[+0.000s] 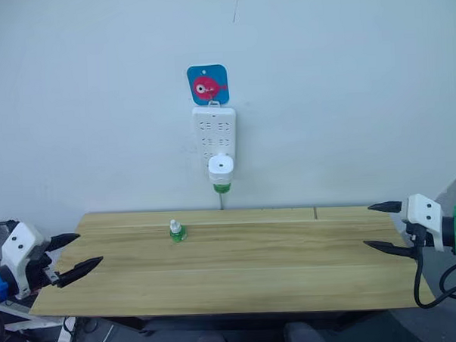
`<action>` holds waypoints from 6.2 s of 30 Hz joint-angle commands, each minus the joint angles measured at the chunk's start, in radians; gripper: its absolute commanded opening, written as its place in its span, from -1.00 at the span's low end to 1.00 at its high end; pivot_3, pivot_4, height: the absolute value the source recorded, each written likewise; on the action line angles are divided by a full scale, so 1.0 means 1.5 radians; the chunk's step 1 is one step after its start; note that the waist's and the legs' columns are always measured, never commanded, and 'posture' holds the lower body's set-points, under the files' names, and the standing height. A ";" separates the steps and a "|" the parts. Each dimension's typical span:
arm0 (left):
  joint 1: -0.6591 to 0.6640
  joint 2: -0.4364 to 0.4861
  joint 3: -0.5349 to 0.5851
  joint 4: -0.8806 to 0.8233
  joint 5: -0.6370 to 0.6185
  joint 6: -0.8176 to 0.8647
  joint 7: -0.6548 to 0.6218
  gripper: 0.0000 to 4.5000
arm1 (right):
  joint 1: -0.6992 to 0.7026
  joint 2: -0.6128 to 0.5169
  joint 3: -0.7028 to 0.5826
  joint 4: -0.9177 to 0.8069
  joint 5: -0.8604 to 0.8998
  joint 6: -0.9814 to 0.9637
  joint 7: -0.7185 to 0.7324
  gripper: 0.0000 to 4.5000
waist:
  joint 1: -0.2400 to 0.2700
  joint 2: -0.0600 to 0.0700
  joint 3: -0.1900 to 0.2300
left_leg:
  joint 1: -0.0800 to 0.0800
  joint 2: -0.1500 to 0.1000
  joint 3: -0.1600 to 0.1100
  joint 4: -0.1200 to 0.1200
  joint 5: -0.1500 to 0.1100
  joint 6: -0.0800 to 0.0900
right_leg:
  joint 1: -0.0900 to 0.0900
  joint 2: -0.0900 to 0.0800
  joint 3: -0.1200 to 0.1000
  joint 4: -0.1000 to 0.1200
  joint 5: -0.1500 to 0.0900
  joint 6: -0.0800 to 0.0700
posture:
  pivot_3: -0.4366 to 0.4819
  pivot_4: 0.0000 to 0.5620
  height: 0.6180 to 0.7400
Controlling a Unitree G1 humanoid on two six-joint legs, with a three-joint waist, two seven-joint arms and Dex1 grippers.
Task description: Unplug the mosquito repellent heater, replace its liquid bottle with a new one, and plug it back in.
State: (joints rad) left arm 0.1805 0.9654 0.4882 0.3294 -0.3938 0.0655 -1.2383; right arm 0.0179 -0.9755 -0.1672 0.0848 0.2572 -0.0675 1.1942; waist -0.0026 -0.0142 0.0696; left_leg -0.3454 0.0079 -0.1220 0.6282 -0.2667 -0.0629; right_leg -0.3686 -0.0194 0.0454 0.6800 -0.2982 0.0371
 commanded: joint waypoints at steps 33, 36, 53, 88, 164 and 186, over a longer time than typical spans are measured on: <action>-0.542 -0.129 -0.252 0.162 0.034 0.094 -0.018 1.00 | -0.122 0.074 -0.013 -0.597 0.304 0.534 -0.359 0.94 | -0.088 -0.002 0.004 | -0.003 0.000 -0.001 0.001 0.000 0.000 | -0.002 0.001 0.001 0.000 0.001 0.001 | -0.56 -0.80 0.89; -0.580 -0.135 -0.265 0.214 0.052 0.076 -0.033 1.00 | -0.131 0.080 -0.007 -0.608 0.311 0.547 -0.375 0.94 | -0.098 -0.002 0.006 | -0.003 0.000 -0.001 0.001 0.000 0.000 | -0.002 0.001 0.001 -0.001 0.001 0.001 | -0.61 -0.78 0.89; -0.699 -0.160 -0.295 0.440 0.147 -0.065 -0.066 1.00 | -0.131 0.086 -0.005 -0.628 0.323 0.564 -0.415 0.94 | -0.137 -0.004 0.016 | -0.005 0.000 -0.001 0.001 0.000 0.000 | -0.004 0.001 0.000 -0.001 0.001 0.002 | -0.69 -0.76 0.89; -0.773 -0.186 -0.258 0.501 0.148 -0.049 -0.063 -0.35 | -0.146 0.090 0.003 -0.631 0.355 0.581 -0.438 1.00 | -0.130 -0.003 0.023 | -0.012 -0.002 -0.007 0.004 0.001 -0.001 | -0.007 0.001 -0.002 0.000 0.002 0.003 | -0.69 -0.71 0.89; -0.531 -0.188 -0.210 0.040 0.009 0.201 0.086 -0.42 | -0.445 0.675 0.327 -0.365 -0.062 0.701 -0.672 0.30 | -0.145 0.004 0.043 | -0.022 -0.006 -0.010 0.008 0.001 -0.001 | -0.015 -0.002 -0.002 0.001 0.005 0.001 | -0.59 -0.55 0.89; -0.471 -0.133 -0.175 0.036 -0.010 0.153 0.066 0.26 | -0.422 0.564 0.158 -0.504 0.050 0.815 -0.611 0.30 | -0.158 0.005 0.044 | -0.022 -0.005 -0.010 0.009 0.001 -0.001 | -0.014 -0.001 -0.001 0.002 0.006 0.003 | -0.57 -0.63 0.89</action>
State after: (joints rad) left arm -0.5275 0.7401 0.1930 0.4024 -0.4014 0.3193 -1.1294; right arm -0.6061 -0.1346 0.0903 -0.6159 0.3001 1.1664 0.2671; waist -0.2399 -0.0064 0.1355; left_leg -0.3778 0.0005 -0.1364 0.6421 -0.2650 -0.0647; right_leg -0.3902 -0.0216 0.0442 0.6828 -0.2891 0.0418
